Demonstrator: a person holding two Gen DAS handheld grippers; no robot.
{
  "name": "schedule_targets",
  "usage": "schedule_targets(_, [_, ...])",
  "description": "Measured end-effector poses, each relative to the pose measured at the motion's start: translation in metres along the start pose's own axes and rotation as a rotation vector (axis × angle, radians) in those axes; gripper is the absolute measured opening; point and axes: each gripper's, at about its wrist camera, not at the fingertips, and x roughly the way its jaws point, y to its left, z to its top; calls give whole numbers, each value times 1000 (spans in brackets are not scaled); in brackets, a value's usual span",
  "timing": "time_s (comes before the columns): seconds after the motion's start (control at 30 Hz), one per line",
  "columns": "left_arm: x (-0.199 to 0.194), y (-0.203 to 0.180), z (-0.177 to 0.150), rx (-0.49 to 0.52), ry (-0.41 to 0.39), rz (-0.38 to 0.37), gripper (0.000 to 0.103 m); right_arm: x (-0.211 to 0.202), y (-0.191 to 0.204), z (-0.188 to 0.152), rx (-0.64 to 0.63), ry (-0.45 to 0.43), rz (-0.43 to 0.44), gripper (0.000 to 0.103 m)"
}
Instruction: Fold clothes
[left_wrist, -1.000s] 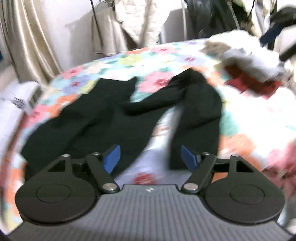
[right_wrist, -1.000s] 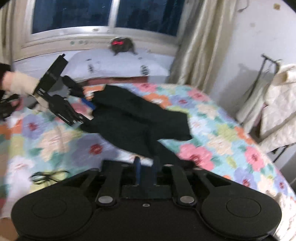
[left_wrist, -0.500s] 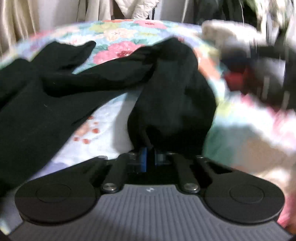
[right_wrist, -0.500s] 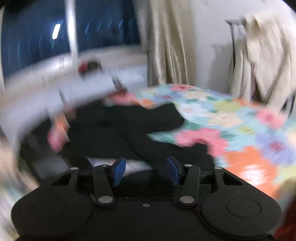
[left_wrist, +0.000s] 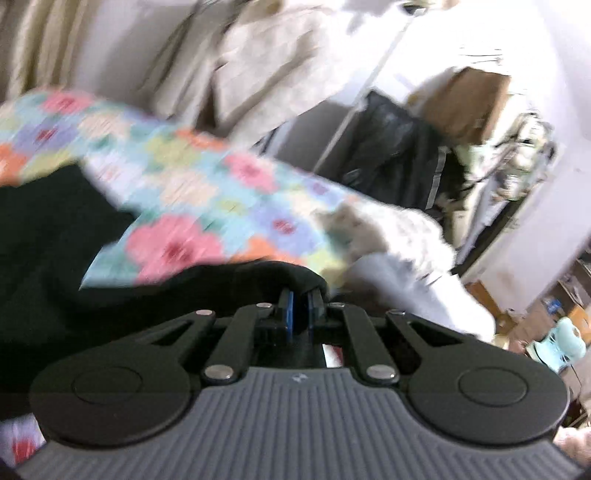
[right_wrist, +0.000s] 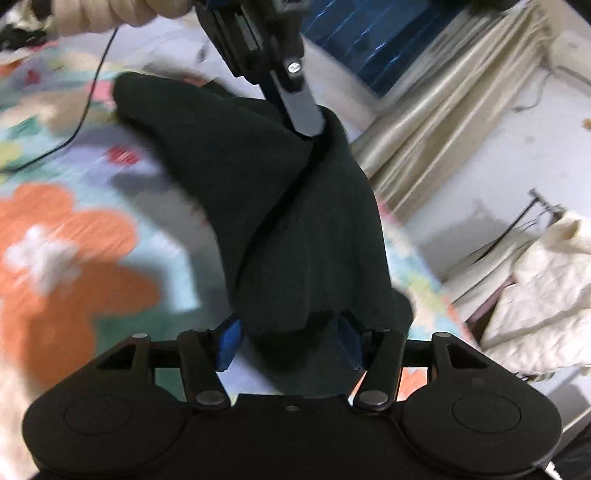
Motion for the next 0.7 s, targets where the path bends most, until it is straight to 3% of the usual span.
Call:
schedule_targets(0.07, [12,-17,29,77,-32,-12,6,11,-8,8,21,-31,-53,52])
schedule_targets(0.1, [17,-22,41,103,-56,-12,6,12,-27,8,120,-54,-60,23])
schedule_targets(0.13, [22,-25,55,125,-86,-15,7,12,-48,8,233,-77,-63,9])
schedule_targets(0.23, [31,-21,78,105,-156,45,12,8,-109,4,543,-146,-89,8])
schedule_targets(0.3, [34,-11,73,128,-175,94,30,-1,-150,-13,707,-169,-123,8])
schedule_targets(0.33, [40,-7,65,174,-150,134,44,-6,-171,-24,797,-175,-136,8])
schedule_targets(0.47, [68,15,20,436,26,306,46,-23,-229,-90,1246,-223,-110,8])
schedule_targets(0.57, [83,33,-13,504,122,320,47,-29,-230,-100,1209,-119,-169,9])
schedule_targets(0.7, [106,32,-40,609,135,274,53,-29,-230,-109,1323,-116,-89,9])
